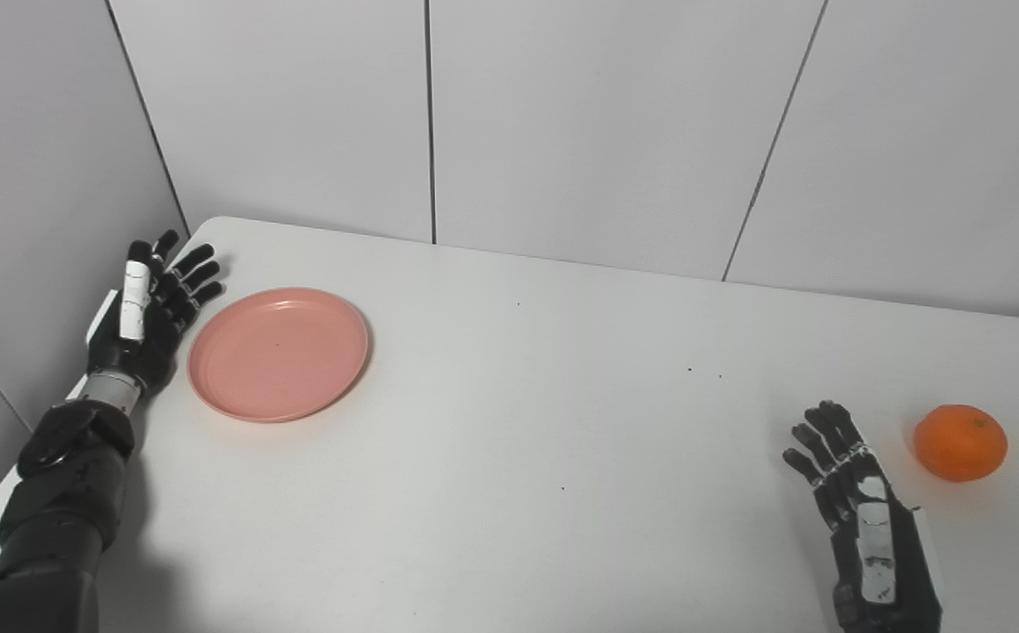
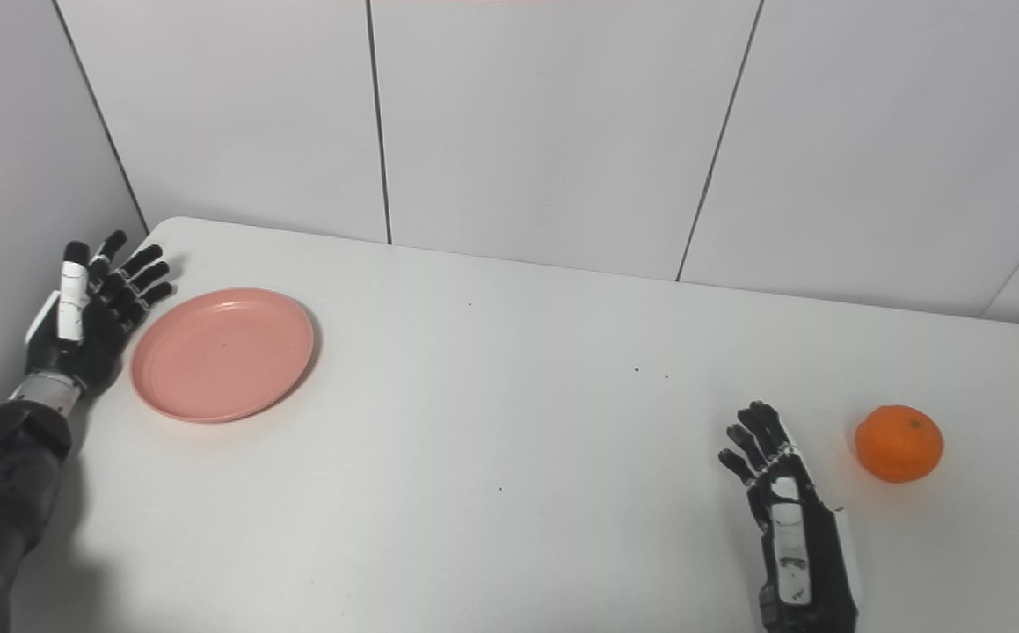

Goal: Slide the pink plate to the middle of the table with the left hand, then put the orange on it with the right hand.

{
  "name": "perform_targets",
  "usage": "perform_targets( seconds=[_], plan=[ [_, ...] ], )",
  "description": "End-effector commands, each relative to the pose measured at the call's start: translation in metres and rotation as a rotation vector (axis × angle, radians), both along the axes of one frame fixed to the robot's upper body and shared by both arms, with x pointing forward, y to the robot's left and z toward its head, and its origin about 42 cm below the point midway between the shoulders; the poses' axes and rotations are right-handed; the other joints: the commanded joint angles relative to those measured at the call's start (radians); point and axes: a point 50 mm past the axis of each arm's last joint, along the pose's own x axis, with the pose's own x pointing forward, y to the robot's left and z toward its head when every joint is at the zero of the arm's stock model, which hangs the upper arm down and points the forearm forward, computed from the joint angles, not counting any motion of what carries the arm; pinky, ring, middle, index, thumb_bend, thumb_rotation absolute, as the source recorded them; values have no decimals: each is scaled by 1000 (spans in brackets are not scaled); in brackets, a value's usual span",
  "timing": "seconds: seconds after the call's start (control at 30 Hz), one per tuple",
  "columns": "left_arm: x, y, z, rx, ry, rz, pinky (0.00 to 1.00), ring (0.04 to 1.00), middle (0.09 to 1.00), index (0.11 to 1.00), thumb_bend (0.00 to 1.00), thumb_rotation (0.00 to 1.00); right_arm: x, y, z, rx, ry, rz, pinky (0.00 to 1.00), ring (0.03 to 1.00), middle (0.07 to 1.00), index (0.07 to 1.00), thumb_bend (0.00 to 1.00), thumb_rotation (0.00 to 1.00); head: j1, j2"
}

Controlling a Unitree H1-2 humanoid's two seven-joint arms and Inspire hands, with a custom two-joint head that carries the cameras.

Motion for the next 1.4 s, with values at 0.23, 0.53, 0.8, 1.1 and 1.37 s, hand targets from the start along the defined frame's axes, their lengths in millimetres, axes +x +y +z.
perform_targets(
  seconds=[0.23, 0.53, 0.8, 1.1, 1.37],
  plan=[
    [-2, -13, -2, -11, 0, -79, 876, 879, 870, 1000, 1000, 830, -19, 3, -36, 25, 122, -9, 846, 883, 898, 886, 854, 939, 0, 5],
    [-7, -25, 0, -20, 10, -108, 856, 895, 912, 1000, 1000, 840, -20, 4, -35, 17, 121, -11, 836, 883, 897, 885, 868, 943, -4, 11],
    [-8, -37, -2, -53, 9, -129, 809, 863, 853, 1000, 1000, 828, -19, 5, -34, 15, 119, -12, 834, 884, 899, 887, 866, 945, -6, 14],
    [-7, -71, 0, -106, 1, -120, 796, 849, 840, 997, 1000, 827, -19, 8, -33, 21, 117, -7, 838, 883, 902, 888, 879, 935, -15, 22],
    [1, -107, -5, -110, 27, -96, 845, 852, 818, 998, 1000, 845, -20, 11, -32, 19, 118, -4, 842, 886, 905, 896, 887, 941, -27, 29]
  ],
)
